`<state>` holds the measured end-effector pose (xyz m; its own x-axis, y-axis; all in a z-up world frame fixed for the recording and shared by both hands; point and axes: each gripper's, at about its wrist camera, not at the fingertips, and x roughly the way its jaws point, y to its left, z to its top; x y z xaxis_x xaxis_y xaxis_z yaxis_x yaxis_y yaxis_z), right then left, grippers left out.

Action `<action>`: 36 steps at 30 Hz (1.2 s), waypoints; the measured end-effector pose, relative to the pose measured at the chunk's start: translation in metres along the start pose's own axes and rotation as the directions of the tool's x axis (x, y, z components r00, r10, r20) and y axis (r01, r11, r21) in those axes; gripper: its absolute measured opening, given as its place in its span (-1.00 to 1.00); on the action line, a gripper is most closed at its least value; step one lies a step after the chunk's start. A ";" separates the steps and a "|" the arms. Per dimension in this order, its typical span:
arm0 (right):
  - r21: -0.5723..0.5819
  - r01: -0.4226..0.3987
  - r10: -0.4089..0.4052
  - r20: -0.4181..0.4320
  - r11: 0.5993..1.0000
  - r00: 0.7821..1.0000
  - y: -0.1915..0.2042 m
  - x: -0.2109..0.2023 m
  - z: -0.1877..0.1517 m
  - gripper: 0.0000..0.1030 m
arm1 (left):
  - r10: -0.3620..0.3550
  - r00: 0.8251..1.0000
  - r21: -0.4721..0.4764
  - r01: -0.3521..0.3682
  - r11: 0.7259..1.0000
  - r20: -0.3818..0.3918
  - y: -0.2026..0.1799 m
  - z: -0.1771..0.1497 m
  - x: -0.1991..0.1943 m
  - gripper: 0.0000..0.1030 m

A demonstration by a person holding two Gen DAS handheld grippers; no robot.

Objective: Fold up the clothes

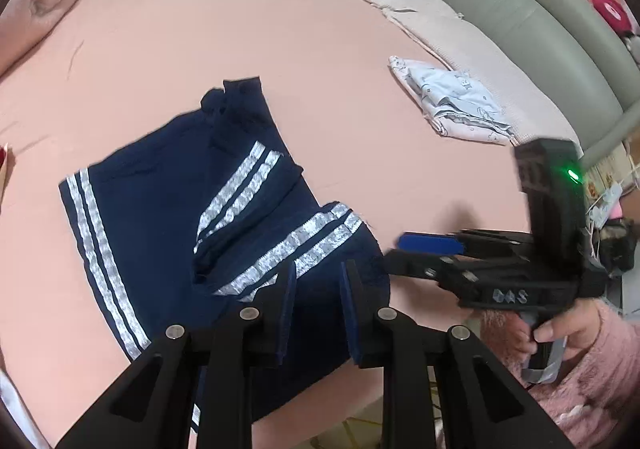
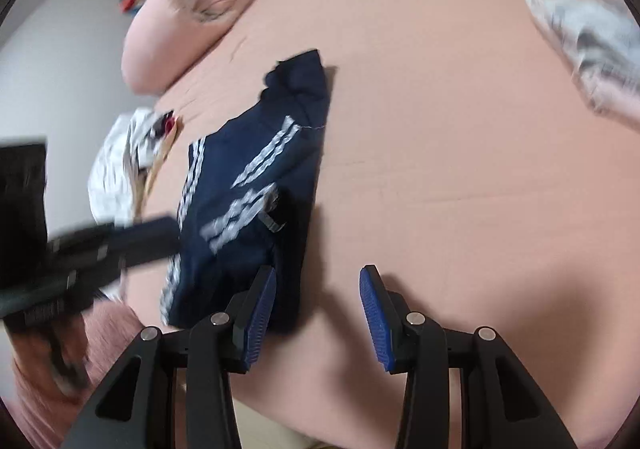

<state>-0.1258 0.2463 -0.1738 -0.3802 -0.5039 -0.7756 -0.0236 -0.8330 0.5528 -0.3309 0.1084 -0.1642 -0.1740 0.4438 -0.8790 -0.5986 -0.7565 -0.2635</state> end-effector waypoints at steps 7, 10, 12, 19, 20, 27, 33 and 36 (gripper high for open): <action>-0.153 -0.138 0.134 -0.032 0.979 0.990 0.025 0.017 0.000 -0.09 | 0.013 1.000 0.003 -0.013 1.000 -0.011 0.005 -0.019 0.004 -0.62; -0.291 -0.144 0.153 0.007 0.946 0.988 0.049 0.008 -0.015 -0.43 | -0.012 1.000 -0.031 0.013 0.999 0.016 0.010 -0.017 0.004 -0.62; -0.393 -0.132 0.153 0.022 0.910 0.988 0.067 0.001 -0.026 -0.43 | -0.010 1.000 -0.035 0.011 0.999 0.029 0.011 -0.014 0.002 -0.62; -0.453 -0.165 0.163 -0.045 0.876 0.986 0.078 0.014 -0.043 -0.43 | -0.046 0.998 0.070 0.043 0.997 0.035 -0.011 -0.011 -0.008 -0.62; -0.463 -0.163 0.160 -0.046 0.871 0.986 0.080 0.013 -0.044 -0.43 | -0.053 0.998 0.092 0.049 0.995 0.043 -0.015 -0.011 -0.012 -0.62; -0.515 -0.234 0.264 -0.016 0.825 0.964 0.093 -0.001 -0.049 -0.42 | 0.123 0.992 0.197 -0.121 0.973 -0.001 -0.037 0.004 0.002 -0.32; -0.514 -0.227 0.239 -0.045 0.827 0.970 0.092 0.005 -0.051 -0.42 | 0.360 0.932 0.326 -0.329 0.886 -0.039 -0.044 -0.004 0.028 -0.12; -0.485 -0.188 0.193 -0.040 0.854 0.980 0.084 0.002 -0.048 -0.42 | 0.421 0.907 0.248 -0.411 0.877 0.017 -0.029 -0.011 0.017 -0.86</action>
<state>-0.0845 0.1647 -0.1437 -0.3401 -0.6642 -0.6657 0.4998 -0.7273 0.4703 -0.3080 0.1322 -0.1761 -0.4228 0.0925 -0.9015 -0.6475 -0.7268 0.2290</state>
